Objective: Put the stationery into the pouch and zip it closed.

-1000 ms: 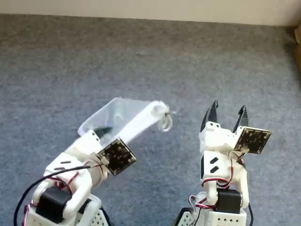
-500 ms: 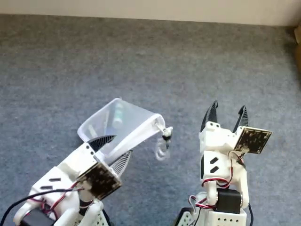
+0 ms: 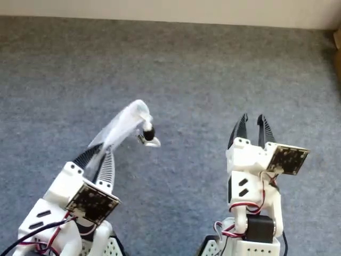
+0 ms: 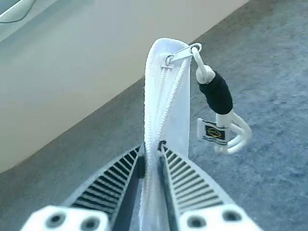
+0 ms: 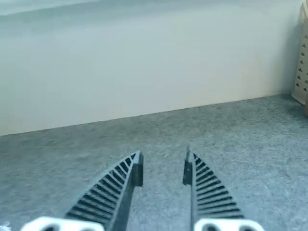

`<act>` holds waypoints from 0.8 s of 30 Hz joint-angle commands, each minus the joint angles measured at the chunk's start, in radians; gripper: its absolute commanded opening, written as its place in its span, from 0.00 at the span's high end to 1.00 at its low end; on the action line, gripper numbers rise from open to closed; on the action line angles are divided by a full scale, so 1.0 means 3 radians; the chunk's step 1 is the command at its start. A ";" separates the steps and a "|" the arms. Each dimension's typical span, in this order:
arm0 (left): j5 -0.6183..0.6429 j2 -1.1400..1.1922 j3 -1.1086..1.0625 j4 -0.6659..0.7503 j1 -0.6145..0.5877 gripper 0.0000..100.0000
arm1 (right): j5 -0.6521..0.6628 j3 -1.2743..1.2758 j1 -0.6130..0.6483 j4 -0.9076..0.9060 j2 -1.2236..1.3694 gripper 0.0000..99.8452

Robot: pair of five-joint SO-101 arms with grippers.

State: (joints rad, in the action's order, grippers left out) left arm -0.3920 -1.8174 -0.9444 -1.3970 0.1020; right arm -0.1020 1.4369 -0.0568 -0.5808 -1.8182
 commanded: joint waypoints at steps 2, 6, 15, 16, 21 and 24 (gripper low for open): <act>0.0020 -0.0043 0.0003 -0.0026 -0.0361 0.99 | -0.0015 -0.0407 -0.0043 -0.0049 -0.0064 0.88; 0.0010 -0.0043 -0.0263 -0.0026 -0.0453 0.99 | -0.0010 -0.0504 -0.0038 -0.0514 -0.0064 0.88; 0.0020 -0.0043 -0.1056 0.0440 -0.0698 0.99 | -0.0010 -0.0391 -0.0013 -0.0985 -0.0064 0.88; 0.0020 -0.0043 -0.1153 0.0501 -0.0729 0.99 | -0.0010 -0.0289 -0.0008 -0.1010 -0.0064 0.88; 0.0026 -0.0043 -0.1542 0.0701 -0.0780 0.99 | -0.0010 0.0161 0.0141 -0.1005 -0.0064 0.88; 0.0026 -0.0043 -0.1695 0.0716 -0.0765 0.99 | -0.0026 0.0376 0.0222 -0.1005 -0.0064 0.88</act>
State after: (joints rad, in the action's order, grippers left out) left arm -0.3966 -1.8267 -1.2620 -1.1592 -0.0913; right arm -0.1020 1.5305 -0.0184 -0.8784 -1.8197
